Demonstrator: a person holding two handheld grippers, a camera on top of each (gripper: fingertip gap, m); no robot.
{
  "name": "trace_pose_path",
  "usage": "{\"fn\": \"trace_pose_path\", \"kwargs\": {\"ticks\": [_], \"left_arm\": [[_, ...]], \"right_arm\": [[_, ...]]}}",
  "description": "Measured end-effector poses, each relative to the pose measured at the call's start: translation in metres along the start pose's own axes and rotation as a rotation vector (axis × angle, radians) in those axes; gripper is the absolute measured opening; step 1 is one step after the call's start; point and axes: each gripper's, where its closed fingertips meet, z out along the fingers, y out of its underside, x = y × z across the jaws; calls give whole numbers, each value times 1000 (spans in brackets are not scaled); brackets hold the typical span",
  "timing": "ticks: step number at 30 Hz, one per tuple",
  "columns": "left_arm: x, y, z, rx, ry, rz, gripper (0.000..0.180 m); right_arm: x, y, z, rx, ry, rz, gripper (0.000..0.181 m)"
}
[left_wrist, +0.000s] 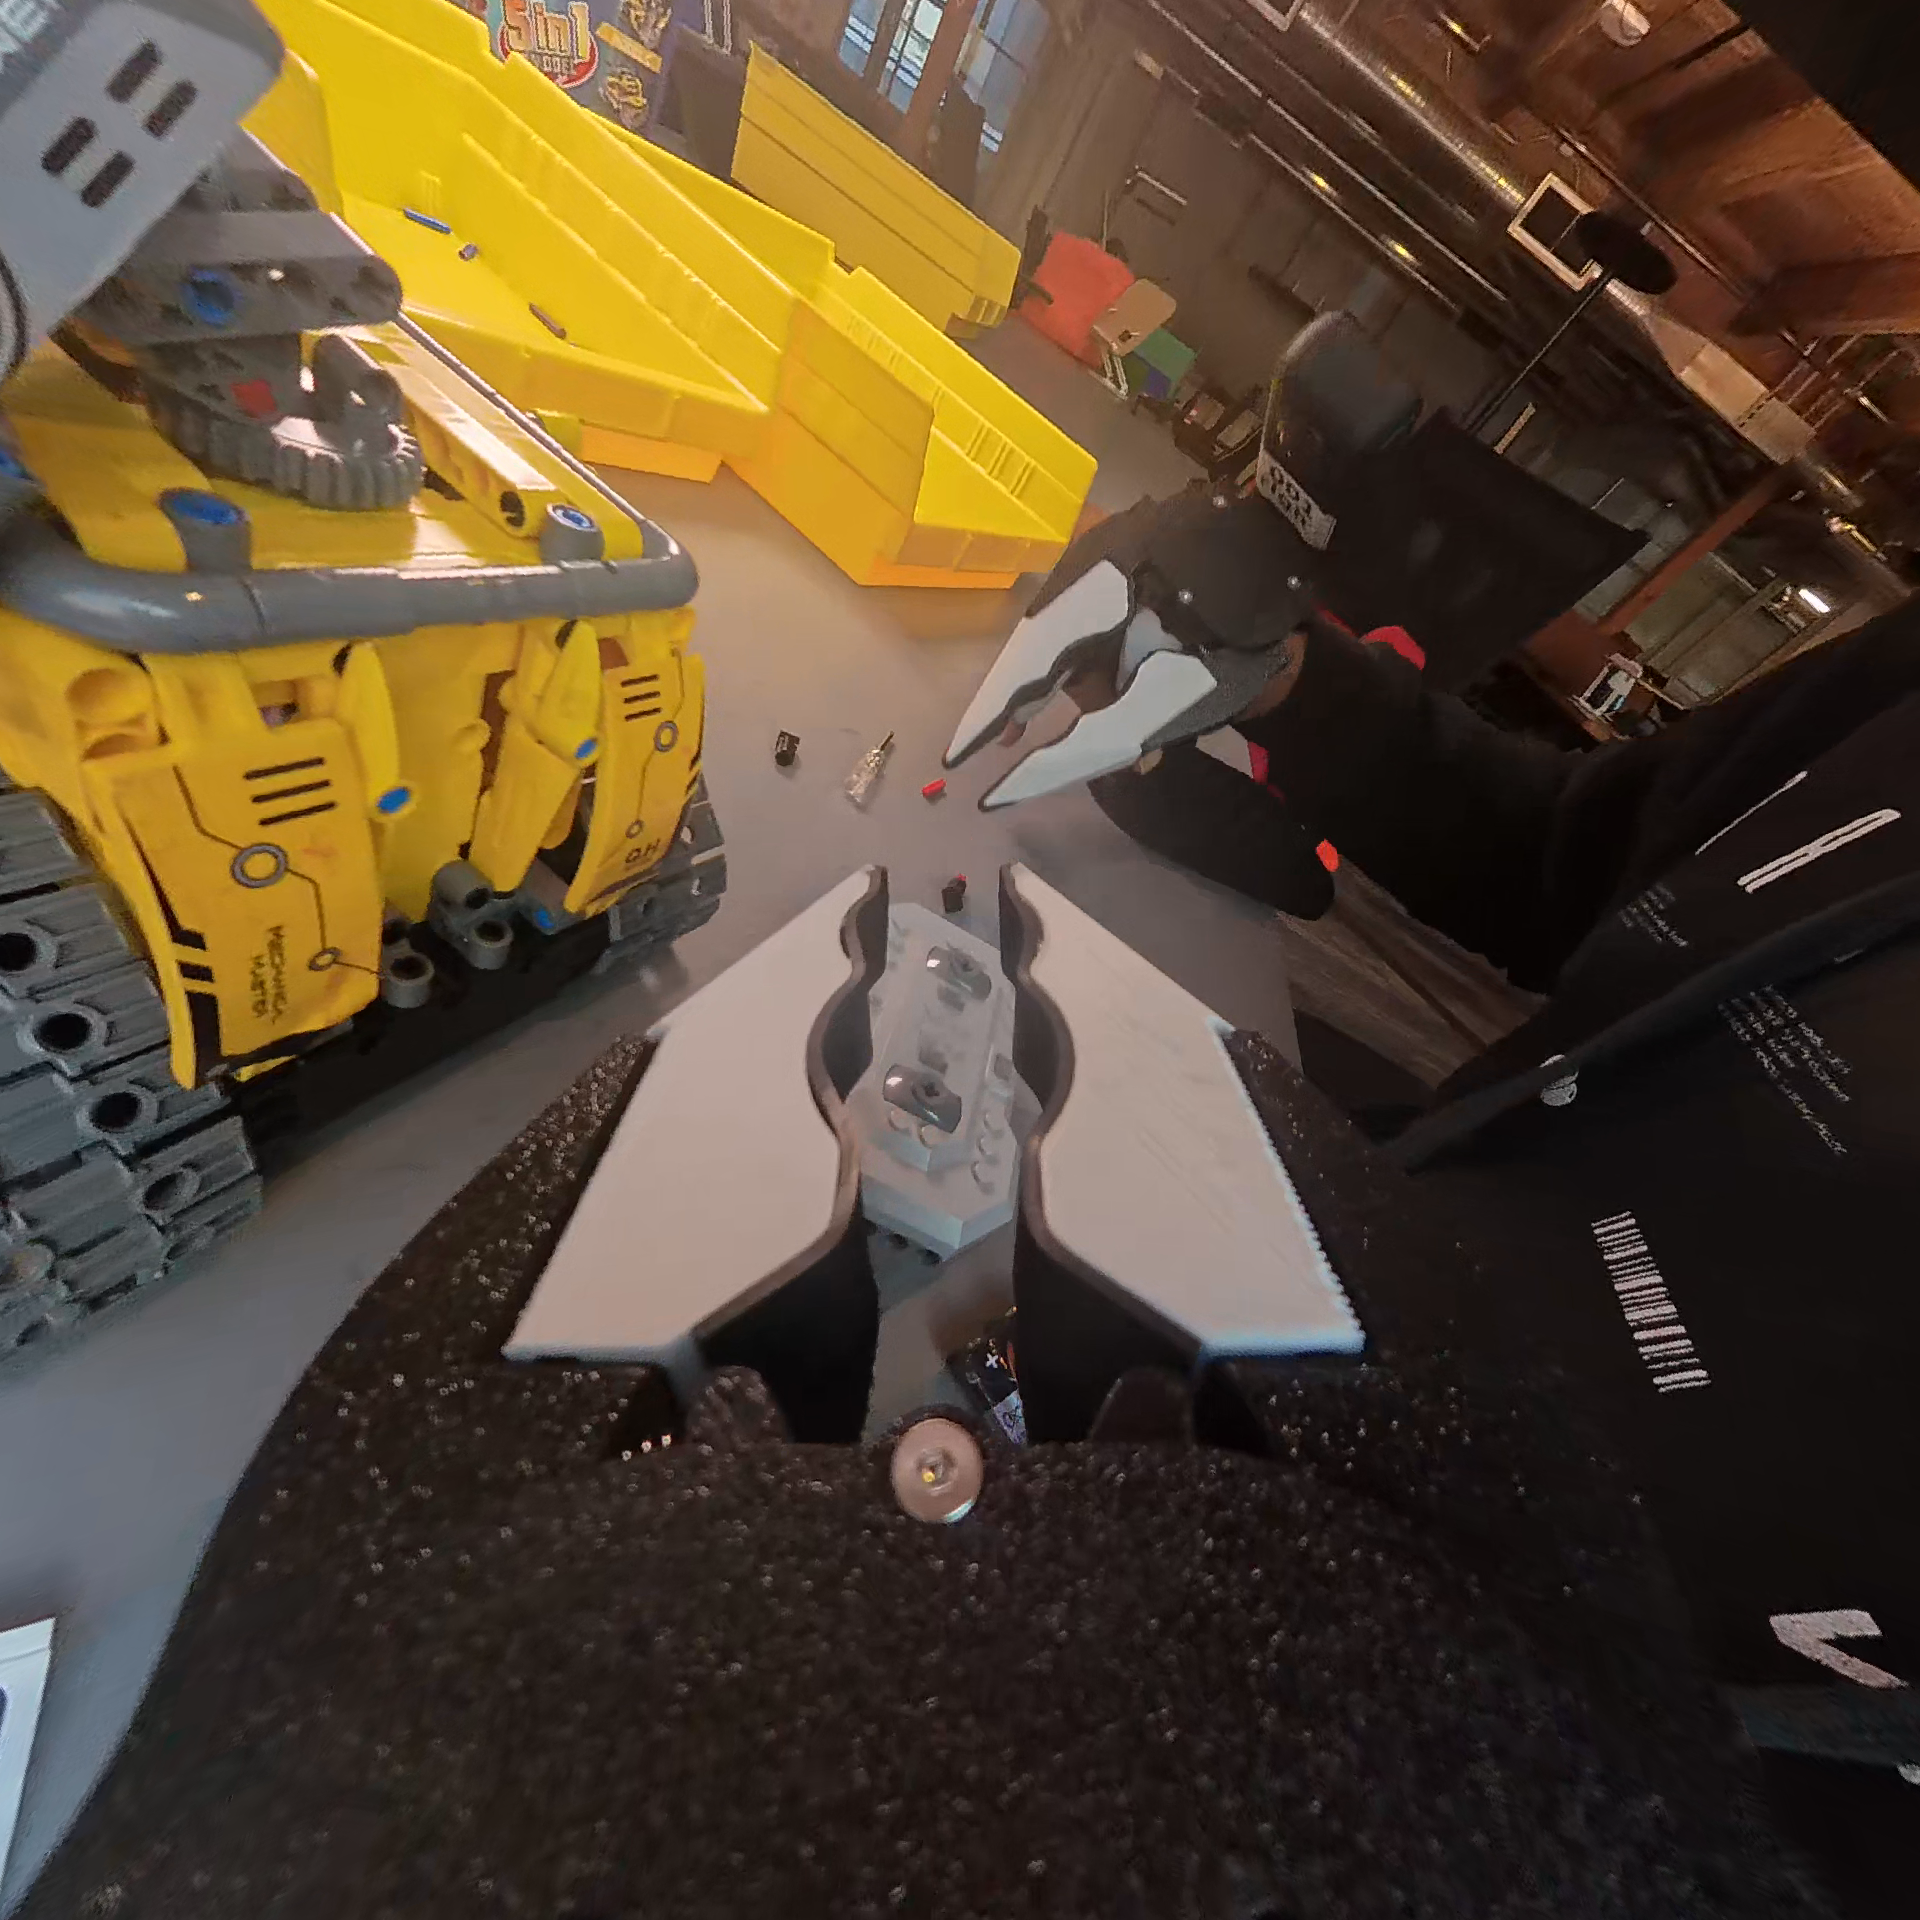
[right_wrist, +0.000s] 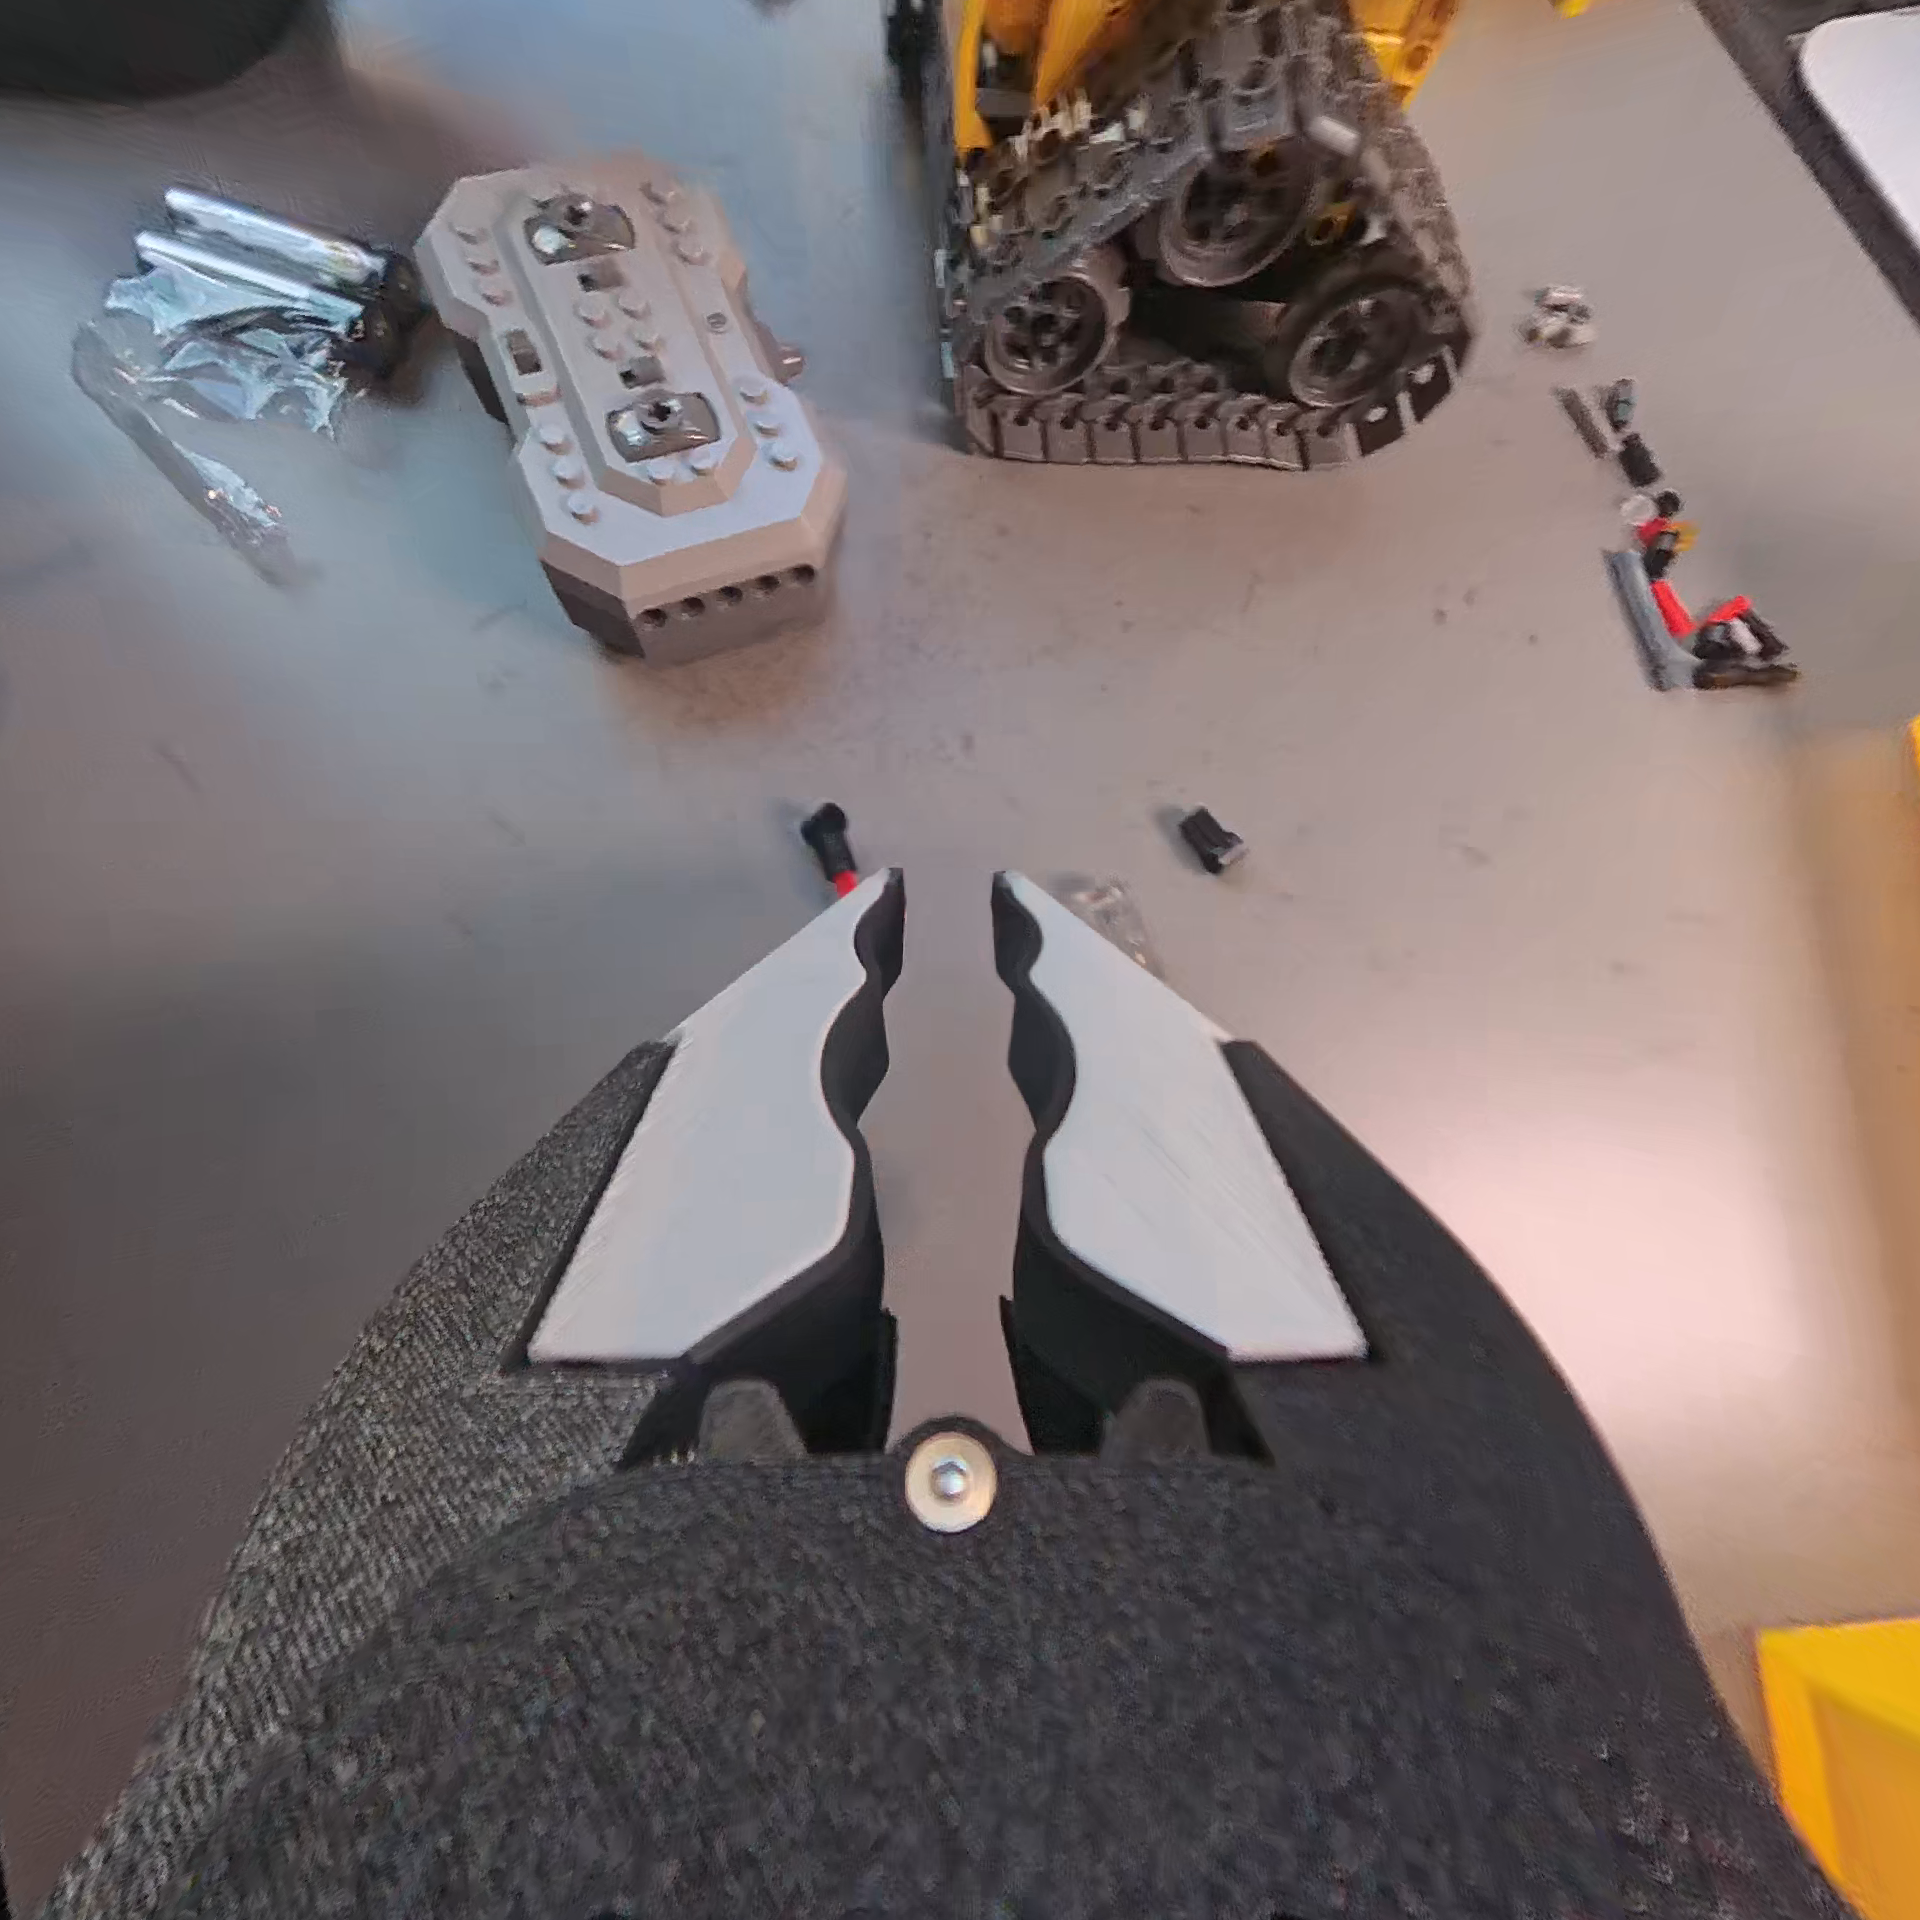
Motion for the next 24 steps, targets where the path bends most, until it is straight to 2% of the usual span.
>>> {"fn": "trace_pose_path", "kwargs": {"ticks": [7, 11, 13, 14, 20, 22, 24], "left_arm": [[1, -4, -3, 28, 11, -4, 20], [4, 1, 2, -8, 12, 30, 20], [6, 5, 5, -32, -2, 65, 20], [6, 7, 6, -43, -8, 80, 20], [4, 8, 8, -55, -37, 106, 20], [4, 7, 6, -43, -39, 103, 20], [4, 6, 5, -34, -36, 97, 20]], "right_arm": [[24, 42, -25, -118, 4, 76, 16], [22, 51, -8, -128, -4, 105, 15], [22, 49, -5, -118, -24, 118, 8], [20, 48, -5, -118, -41, 118, 4], [5, 48, -7, -168, -139, 44, 4], [8, 46, -9, -184, -134, 32, 25], [16, 29, -11, -127, -125, 44, 26]]}}
